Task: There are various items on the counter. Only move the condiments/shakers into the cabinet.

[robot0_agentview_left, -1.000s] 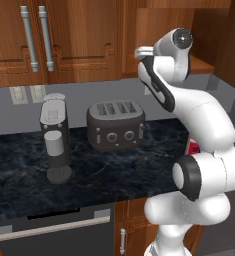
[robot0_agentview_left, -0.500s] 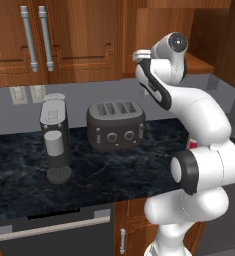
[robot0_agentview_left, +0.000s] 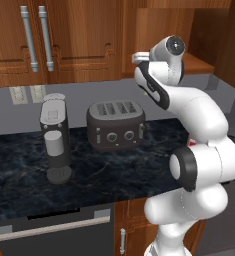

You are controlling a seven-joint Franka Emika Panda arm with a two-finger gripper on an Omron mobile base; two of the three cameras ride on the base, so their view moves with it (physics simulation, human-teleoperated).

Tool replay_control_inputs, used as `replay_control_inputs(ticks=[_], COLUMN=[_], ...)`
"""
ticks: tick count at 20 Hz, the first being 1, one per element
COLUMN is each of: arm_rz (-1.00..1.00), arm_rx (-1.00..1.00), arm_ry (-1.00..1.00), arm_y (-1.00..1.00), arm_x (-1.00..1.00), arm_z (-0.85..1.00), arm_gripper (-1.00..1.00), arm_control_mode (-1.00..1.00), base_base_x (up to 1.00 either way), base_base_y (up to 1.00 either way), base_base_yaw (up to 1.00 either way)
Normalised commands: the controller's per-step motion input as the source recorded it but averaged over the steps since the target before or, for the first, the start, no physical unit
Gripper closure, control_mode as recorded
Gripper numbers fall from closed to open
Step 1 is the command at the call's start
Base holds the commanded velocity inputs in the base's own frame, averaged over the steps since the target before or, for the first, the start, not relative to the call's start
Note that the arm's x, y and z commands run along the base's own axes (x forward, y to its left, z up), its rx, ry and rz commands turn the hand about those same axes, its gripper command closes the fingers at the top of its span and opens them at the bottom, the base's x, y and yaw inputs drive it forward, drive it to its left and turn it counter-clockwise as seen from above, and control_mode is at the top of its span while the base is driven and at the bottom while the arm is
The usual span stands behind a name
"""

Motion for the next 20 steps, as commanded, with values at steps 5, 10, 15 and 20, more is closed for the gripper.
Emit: replay_control_inputs(ticks=[5,10,15,20], arm_rz=[0.00,0.00,0.00,0.00], arm_rx=[0.00,0.00,0.00,0.00], arm_ry=[0.00,0.02,0.00,0.00], arm_y=[0.00,0.00,0.00,0.00], arm_x=[0.12,0.21,0.24,0.19], arm_z=[0.00,0.00,-0.05,-0.12], arm_gripper=[1.00,1.00,1.00,1.00], arm_control_mode=[-1.00,-1.00,-1.00,-1.00], base_base_x=[0.00,0.00,0.00,0.00], base_base_y=[0.00,0.00,0.00,0.00], base_base_yaw=[0.00,0.00,0.00,0.00])
